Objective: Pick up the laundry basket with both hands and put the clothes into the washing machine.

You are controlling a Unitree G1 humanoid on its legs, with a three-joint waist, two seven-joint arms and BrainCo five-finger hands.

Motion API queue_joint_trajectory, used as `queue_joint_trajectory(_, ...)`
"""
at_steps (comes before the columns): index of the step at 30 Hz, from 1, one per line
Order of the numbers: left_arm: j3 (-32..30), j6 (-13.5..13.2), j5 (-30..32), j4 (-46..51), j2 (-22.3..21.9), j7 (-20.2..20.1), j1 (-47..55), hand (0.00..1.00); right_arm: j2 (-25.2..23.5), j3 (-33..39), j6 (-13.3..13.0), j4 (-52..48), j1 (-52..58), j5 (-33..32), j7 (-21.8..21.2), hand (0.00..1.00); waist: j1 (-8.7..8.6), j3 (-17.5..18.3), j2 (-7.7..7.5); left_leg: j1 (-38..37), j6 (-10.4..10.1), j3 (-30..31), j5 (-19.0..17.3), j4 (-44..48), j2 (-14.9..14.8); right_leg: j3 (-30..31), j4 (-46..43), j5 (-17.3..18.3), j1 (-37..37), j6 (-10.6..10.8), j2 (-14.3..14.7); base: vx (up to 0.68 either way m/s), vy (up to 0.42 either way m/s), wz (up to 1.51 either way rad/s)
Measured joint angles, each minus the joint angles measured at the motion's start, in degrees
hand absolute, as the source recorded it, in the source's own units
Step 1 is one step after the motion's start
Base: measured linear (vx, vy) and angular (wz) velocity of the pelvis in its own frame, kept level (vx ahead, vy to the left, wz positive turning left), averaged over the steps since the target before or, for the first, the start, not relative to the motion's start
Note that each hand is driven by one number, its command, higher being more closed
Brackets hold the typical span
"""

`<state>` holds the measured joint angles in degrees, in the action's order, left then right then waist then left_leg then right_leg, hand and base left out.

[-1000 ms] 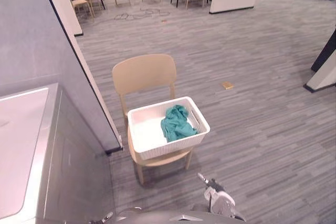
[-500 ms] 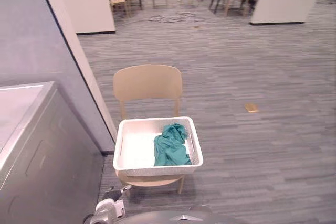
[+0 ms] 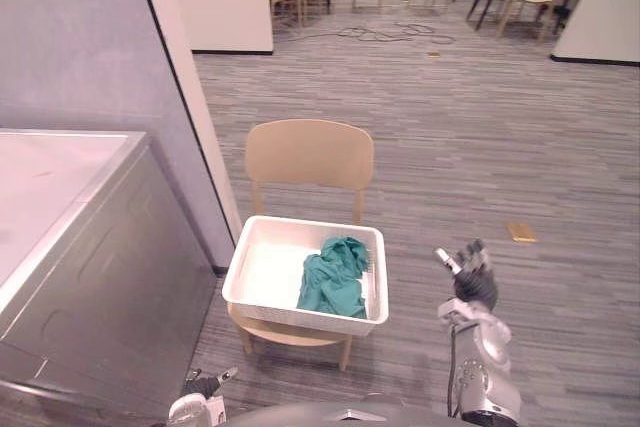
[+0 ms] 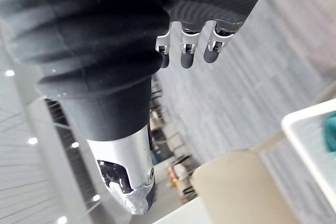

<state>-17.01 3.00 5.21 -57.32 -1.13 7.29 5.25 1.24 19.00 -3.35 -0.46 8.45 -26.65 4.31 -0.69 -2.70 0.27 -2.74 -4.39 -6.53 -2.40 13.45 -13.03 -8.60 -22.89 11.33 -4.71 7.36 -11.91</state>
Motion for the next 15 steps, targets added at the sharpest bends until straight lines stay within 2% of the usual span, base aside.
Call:
queue_joint_trajectory(5, 4.56, -0.80, 0.67, -0.46, 1.19, 0.06, 0.15, 0.00, 2.11, -0.28, -1.85, -3.69, -0.86, 1.47, -0.02, 0.00, -0.20, 0.30, 0.84, 0.78, -1.56, 0.14, 1.23, -6.10, 0.54, -1.06, 3.85, -2.23, -1.07, 0.60, -0.02, -0.01, 0.050, 0.17)
queue_joint_trajectory(6, 4.82, -0.88, 1.41, -0.71, 1.26, -0.01, -0.23, 0.00, 3.40, -0.74, -1.96, -3.62, -1.47, 3.45, -0.11, 0.00, -0.33, 0.11, 1.79, 0.73, -2.82, -0.06, 1.20, -7.18, 1.06, -1.09, 4.92, -3.31, -0.81, 1.35, -0.17, 0.03, 0.141, 0.06)
queue_joint_trajectory(8, 5.97, -0.96, 2.93, -0.71, 1.47, -0.07, -0.72, 0.00, 5.53, -1.19, -1.88, -3.58, -2.23, 6.05, -0.18, 0.00, -0.46, -0.80, 1.84, 0.59, -3.30, -0.21, 0.93, -8.13, 2.49, -1.08, 7.03, -5.60, -0.15, 2.46, -1.30, 0.01, 0.153, 0.06)
queue_joint_trajectory(10, 7.62, -1.16, 4.53, -0.66, 2.25, -0.36, -1.15, 0.00, 10.42, -4.35, -1.06, -2.90, -3.11, 15.35, -1.37, 0.00, -0.17, -1.34, 2.06, 0.52, -3.86, -1.04, 0.68, -8.73, 4.28, -1.04, 10.89, -8.52, 1.09, 3.77, -2.76, 0.00, 0.187, -0.03)
queue_joint_trajectory(15, 10.92, -1.91, 5.24, -0.84, 5.78, -1.08, -1.09, 0.00, 18.93, -10.23, 0.78, 4.54, -8.55, 24.92, -5.32, 0.00, 0.31, -2.66, 1.59, 2.23, -3.63, -2.32, 0.56, -8.83, 5.88, -0.03, 17.91, -13.66, 1.57, 4.52, -3.48, -0.04, 0.104, -0.14)
